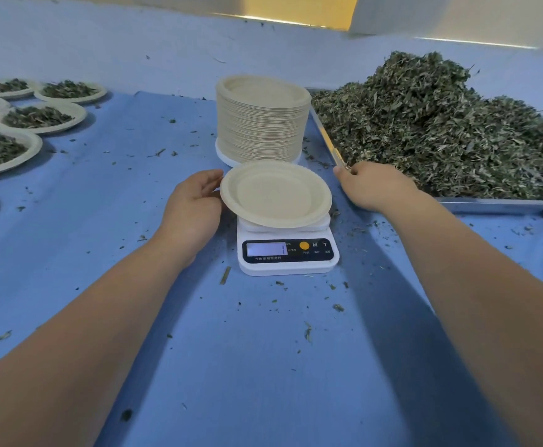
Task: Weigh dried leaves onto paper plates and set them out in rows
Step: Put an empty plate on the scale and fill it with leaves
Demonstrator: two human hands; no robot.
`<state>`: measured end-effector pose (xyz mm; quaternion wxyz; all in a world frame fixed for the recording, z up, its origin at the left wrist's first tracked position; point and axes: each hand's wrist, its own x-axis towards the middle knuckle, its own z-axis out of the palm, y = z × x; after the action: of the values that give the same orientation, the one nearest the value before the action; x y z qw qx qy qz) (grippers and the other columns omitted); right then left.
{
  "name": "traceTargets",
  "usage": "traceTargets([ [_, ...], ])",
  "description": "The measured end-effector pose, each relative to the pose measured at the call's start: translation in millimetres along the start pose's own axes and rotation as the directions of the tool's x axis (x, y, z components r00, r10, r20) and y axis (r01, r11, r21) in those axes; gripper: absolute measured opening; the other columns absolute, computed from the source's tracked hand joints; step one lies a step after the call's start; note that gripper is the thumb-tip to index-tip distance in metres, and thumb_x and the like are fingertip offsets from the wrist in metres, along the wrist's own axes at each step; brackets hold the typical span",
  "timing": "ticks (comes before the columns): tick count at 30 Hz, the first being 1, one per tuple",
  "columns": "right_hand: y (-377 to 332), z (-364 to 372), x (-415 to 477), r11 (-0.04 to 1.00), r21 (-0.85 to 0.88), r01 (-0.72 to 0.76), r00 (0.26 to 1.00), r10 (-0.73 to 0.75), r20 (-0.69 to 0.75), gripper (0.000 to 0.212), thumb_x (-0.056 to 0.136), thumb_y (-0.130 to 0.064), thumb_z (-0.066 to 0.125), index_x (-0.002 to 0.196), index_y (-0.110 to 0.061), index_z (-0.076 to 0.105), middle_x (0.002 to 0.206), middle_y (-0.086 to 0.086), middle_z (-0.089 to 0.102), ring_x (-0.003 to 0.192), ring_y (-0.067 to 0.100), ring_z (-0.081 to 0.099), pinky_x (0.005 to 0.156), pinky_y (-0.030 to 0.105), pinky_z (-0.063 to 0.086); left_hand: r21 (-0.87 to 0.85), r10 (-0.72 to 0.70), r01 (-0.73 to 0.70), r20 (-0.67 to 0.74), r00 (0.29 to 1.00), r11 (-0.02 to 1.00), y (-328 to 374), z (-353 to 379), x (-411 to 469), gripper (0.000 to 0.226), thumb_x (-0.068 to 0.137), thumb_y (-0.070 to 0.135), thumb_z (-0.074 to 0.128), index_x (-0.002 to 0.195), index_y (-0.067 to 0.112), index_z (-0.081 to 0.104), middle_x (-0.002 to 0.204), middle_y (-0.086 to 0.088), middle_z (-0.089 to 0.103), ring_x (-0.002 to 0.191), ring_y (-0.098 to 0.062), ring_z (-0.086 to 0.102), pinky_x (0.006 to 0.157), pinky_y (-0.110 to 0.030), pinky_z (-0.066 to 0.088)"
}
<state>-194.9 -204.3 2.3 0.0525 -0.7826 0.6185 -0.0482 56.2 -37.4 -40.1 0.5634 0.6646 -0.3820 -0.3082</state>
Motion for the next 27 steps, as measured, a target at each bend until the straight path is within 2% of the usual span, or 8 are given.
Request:
traceTargets([
  [1,2,4,-1,1.000,0.018,0.019,0.998,-0.018,-0.057,0.067,0.100,-0.068,0.023,0.113,-0.014,0.059,0.105,0.010,0.064,0.088,0.029,0.058,0.070,0.039,0.044,0.002,0.001,-0.001,-0.001,1.000,1.000,0,0,0,0.055,0.096,-0.004,0.050,0.146,0.019,0.054,0.140,0.005,0.064,0.130,-0.016,0.060,0.113,-0.043,0.047],
  [3,4,8,-2,0.997,0.060,0.051,0.991,-0.043,-0.128,0.057,0.102,-0.063,0.028,0.084,-0.015,0.052,0.081,0.007,0.058,0.069,0.025,0.053,0.056,0.033,0.036,0.013,0.008,-0.008,-0.008,1.000,1.000,0,1,-1,0.053,0.095,-0.004,0.051,0.142,0.021,0.057,0.136,0.007,0.066,0.128,-0.013,0.061,0.111,-0.042,0.049],
  [6,4,1,0,0.985,0.148,0.084,0.990,-0.065,-0.128,0.051,0.106,-0.048,0.037,0.069,-0.014,0.042,0.065,0.008,0.047,0.059,0.026,0.043,0.051,0.033,0.030,0.043,0.031,-0.030,-0.008,0.999,0.999,0,2,-4,0.052,0.095,-0.004,0.053,0.139,0.022,0.059,0.134,0.010,0.067,0.125,-0.010,0.062,0.109,-0.041,0.051],
  [12,11,-14,0,0.961,0.264,0.085,0.955,-0.003,-0.297,0.046,0.107,-0.037,0.042,0.067,-0.014,0.042,0.062,0.007,0.048,0.056,0.024,0.044,0.050,0.031,0.030,0.040,0.051,-0.051,-0.007,0.999,0.998,2,2,-5,0.053,0.093,-0.006,0.053,0.135,0.025,0.063,0.126,0.014,0.070,0.118,-0.004,0.065,0.104,-0.037,0.054],
  [15,12,-7,-4,0.966,0.245,0.080,0.969,-0.017,-0.248,0.045,0.107,-0.035,0.041,0.069,-0.012,0.045,0.065,0.009,0.050,0.060,0.026,0.046,0.051,0.031,0.030,0.037,0.062,-0.061,-0.009,0.998,0.997,3,3,-7,0.054,0.091,-0.010,0.051,0.114,0.037,0.065,0.112,0.024,0.071,0.108,0.006,0.066,0.098,-0.031,0.056],
  [18,13,-9,-5,0.956,0.282,0.086,0.958,-0.002,-0.286,0.044,0.107,-0.037,0.040,0.075,-0.009,0.051,0.065,0.009,0.053,0.060,0.026,0.048,0.053,0.032,0.036,0.027,0.060,-0.060,-0.003,0.998,0.998,2,2,-5,0.060,0.087,-0.016,0.046,0.116,0.033,0.065,0.115,0.020,0.073,0.110,-0.002,0.068,0.099,-0.035,0.057],
  [22,1,-25,-11,0.931,0.320,0.176,0.913,-0.033,-0.407,0.044,0.108,-0.037,0.040,0.076,-0.008,0.050,0.063,0.005,0.048,0.055,0.020,0.042,0.052,0.032,0.031,0.021,0.063,-0.063,0.009,0.998,0.998,2,2,-7,0.069,0.083,-0.021,0.041,0.102,0.041,0.066,0.103,0.026,0.075,0.103,0.005,0.069,0.094,-0.030,0.059],
  [27,-39,-52,-32,0.886,0.314,0.340,0.859,-0.156,-0.488,0.042,0.106,-0.036,0.042,0.069,-0.015,0.044,0.060,-0.001,0.044,0.053,0.015,0.038,0.050,0.031,0.028,-0.025,0.061,-0.061,0.002,0.998,0.998,0,0,-3,0.064,0.085,-0.020,0.043,0.111,0.032,0.068,0.108,0.017,0.076,0.103,-0.002,0.071,0.095,-0.035,0.059],
])
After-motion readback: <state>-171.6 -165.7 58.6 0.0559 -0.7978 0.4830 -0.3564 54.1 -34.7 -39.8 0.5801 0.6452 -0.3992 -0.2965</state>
